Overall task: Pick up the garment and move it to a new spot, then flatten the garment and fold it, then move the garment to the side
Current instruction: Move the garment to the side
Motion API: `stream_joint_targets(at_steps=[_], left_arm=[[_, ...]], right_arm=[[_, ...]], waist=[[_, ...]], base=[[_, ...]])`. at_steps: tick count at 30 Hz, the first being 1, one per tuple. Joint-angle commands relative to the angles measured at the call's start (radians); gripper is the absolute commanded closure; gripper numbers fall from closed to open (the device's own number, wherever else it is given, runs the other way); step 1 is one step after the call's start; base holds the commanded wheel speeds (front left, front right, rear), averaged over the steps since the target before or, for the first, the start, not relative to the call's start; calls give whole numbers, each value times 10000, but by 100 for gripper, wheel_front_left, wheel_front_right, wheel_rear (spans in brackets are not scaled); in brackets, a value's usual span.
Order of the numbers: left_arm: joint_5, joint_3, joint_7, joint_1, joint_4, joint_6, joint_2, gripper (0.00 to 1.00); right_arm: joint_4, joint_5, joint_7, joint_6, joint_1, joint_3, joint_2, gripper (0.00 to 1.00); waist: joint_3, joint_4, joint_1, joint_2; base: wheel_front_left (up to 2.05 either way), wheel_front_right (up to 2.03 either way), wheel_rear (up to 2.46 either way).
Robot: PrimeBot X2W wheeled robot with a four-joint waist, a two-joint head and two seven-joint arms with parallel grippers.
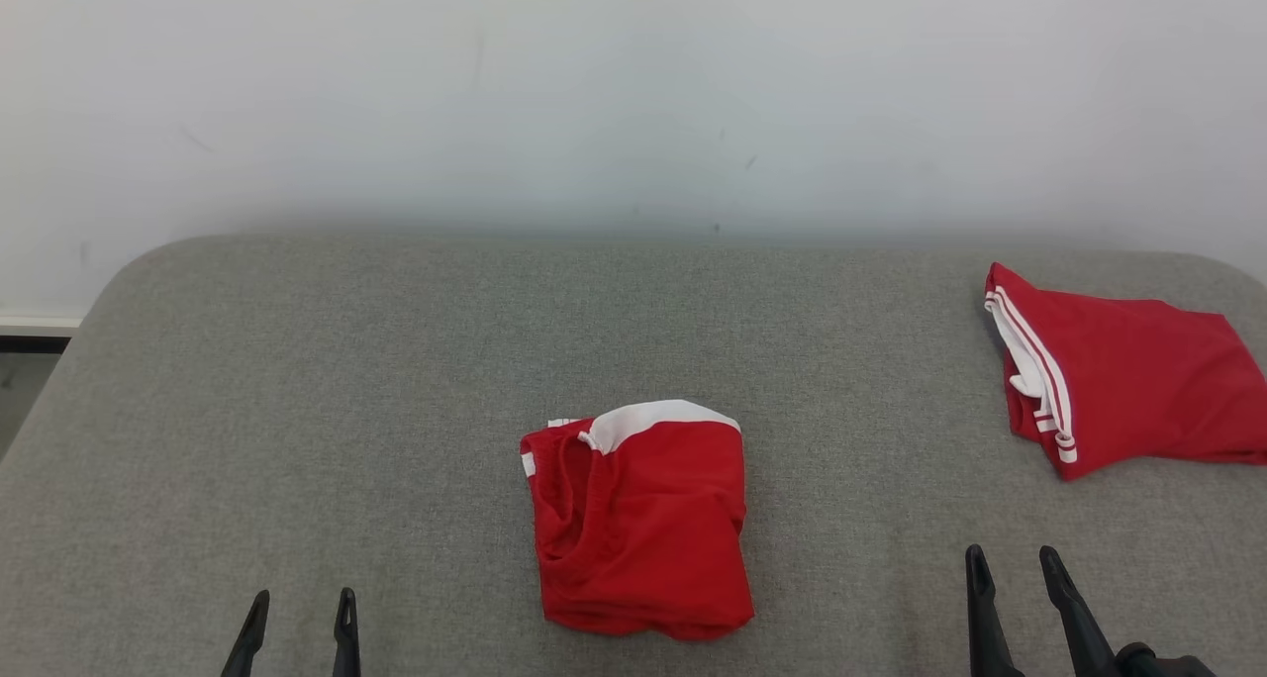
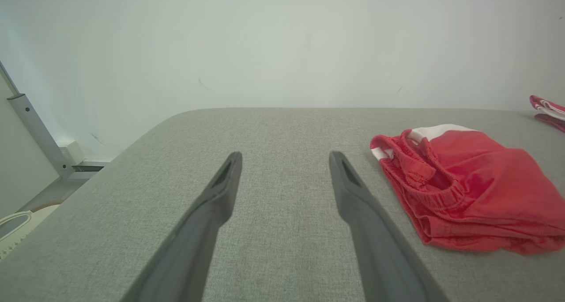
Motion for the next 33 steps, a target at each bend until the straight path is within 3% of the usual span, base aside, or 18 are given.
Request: stream_joint_targets(at_steps=[1, 14, 24, 28, 33], left_arm=[[60, 22, -25, 41, 18, -1, -25, 0], [51, -116, -25, -59, 108, -9, -45, 0], [-37, -613, -25, -374, 396, -15, -51, 0], [-117, -886, -25, -565, 514, -15, -50, 0], [-171, -1135, -25, -760, 553, -6, -53, 0]], right_arm=[[9, -67, -12, -14, -64, 7, 16, 0], [1121, 2, -12, -14, -1105, 1238, 10, 0], [3675, 671, -10, -14, -3511, 1954, 9, 0], [5541, 730, -13, -14, -4420, 2269, 7, 0], [7000, 1107, -12, -14, -5159, 2232, 9, 0]], waist=[[-2, 0, 0, 0], [26, 218, 0, 0], [134, 989, 0, 0], [207, 1380, 0, 0], [382, 1647, 0, 0]], base=[[0, 0, 0], [0, 0, 0], [0, 0, 0], [0, 0, 0], [0, 0, 0]])
